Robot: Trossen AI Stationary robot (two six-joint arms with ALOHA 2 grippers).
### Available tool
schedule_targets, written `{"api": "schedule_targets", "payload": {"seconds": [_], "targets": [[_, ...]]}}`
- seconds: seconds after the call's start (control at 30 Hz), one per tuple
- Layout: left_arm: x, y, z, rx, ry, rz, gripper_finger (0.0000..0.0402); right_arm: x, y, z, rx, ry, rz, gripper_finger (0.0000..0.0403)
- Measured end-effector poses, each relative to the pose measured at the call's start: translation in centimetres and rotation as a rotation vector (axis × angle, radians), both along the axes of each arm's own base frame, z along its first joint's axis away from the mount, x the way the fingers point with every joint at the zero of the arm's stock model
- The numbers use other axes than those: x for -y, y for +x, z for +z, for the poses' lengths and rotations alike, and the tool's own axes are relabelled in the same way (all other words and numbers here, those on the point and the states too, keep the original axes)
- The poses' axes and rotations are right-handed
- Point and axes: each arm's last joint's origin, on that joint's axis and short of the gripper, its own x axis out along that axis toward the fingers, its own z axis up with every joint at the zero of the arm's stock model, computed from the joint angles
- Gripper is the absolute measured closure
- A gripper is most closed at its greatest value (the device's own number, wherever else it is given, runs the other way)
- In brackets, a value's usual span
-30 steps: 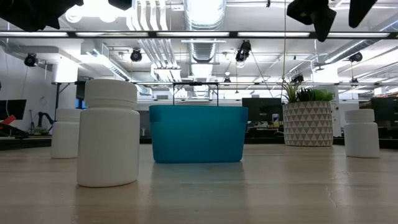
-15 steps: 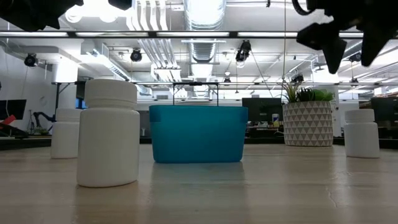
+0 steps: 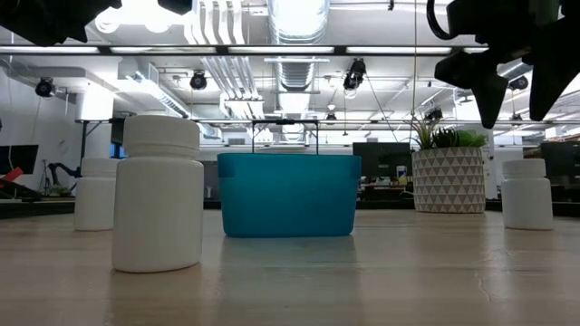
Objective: Pick and place pill bottles into a basket
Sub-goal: Put the white pill bottle into the blue bin
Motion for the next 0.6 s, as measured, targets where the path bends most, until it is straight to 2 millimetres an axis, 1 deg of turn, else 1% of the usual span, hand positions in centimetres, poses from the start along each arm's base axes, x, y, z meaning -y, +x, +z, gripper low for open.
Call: {"api": "schedule_targets", "payload": {"seconds": [0.17,0.33,0.6], "targets": [[0.0,0.0,0.0,0.000,0.000,0.000,0.0402,0.1,-0.2,-1.1,-0.012,-0.004,0.003,0.0170],[0.0,0.0,0.0,0.000,0.000,0.000,0.0402,0.1,-0.5,-1.8,-0.033,-0.008,-0.005,0.0170],[0.0,0.0,0.0,0.000,0.000,0.000,0.0402,0.2,-0.6,-3.3,-0.022,-0.005,-0.004,0.0170]]}}
